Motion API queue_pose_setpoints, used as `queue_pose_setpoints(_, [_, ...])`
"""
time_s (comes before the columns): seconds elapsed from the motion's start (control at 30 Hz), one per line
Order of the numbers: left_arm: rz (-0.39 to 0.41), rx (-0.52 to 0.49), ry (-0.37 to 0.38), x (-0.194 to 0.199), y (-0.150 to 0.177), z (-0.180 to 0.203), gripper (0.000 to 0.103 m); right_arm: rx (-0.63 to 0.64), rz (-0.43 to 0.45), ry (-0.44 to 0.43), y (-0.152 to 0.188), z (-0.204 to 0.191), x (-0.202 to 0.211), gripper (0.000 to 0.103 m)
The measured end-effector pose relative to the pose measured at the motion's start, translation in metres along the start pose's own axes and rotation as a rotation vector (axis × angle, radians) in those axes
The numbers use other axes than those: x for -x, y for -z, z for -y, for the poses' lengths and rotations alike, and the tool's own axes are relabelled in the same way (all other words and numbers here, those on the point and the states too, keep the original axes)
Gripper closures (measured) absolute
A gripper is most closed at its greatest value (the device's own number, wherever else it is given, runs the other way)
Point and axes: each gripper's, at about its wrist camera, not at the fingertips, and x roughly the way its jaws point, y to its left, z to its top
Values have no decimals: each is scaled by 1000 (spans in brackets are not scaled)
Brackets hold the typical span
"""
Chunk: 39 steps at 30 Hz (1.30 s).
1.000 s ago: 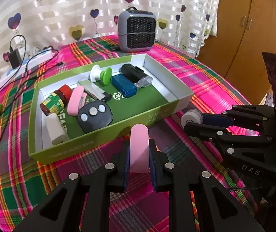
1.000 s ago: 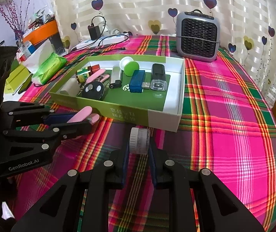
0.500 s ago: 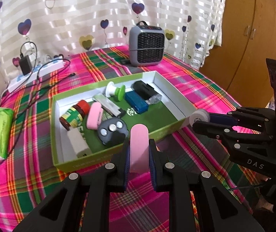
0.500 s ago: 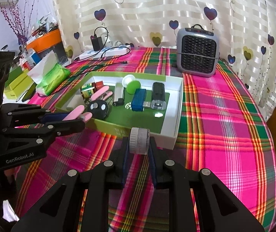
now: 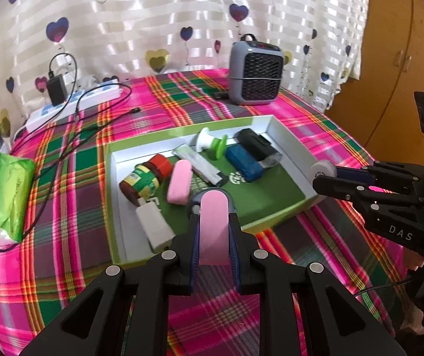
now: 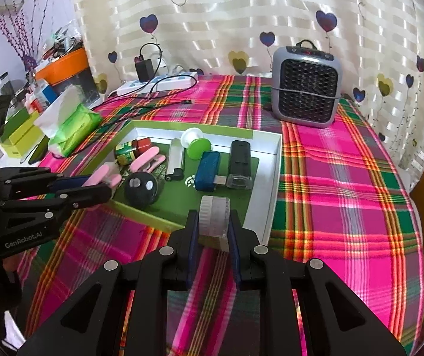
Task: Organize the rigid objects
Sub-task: 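Carry the pink block with the left tool while the right tool carries the white cap into the box, then open both tools to release the pink block and the white cap in the box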
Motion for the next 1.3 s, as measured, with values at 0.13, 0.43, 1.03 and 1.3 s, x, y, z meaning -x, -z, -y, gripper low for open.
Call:
queue_pose_setpoints(0.13, [-8,40,5,-7,-2,-12,86,3,-16,-4,-5,1,-11,83])
queue_pose_setpoints(0.43, [-22,58,-3,-19,-7,-20,86,9,-54,-17,-15,2,-33,83])
queue_pose_setpoints(1.03, [-38,51,1,-29,-8,-19,86,13,-108,-7,-18,3,-56,83])
queue_pose_setpoints(1.3, [-40,44,-1,-29,-8,-19,86,6,-116,-15,-17,3,-58,83])
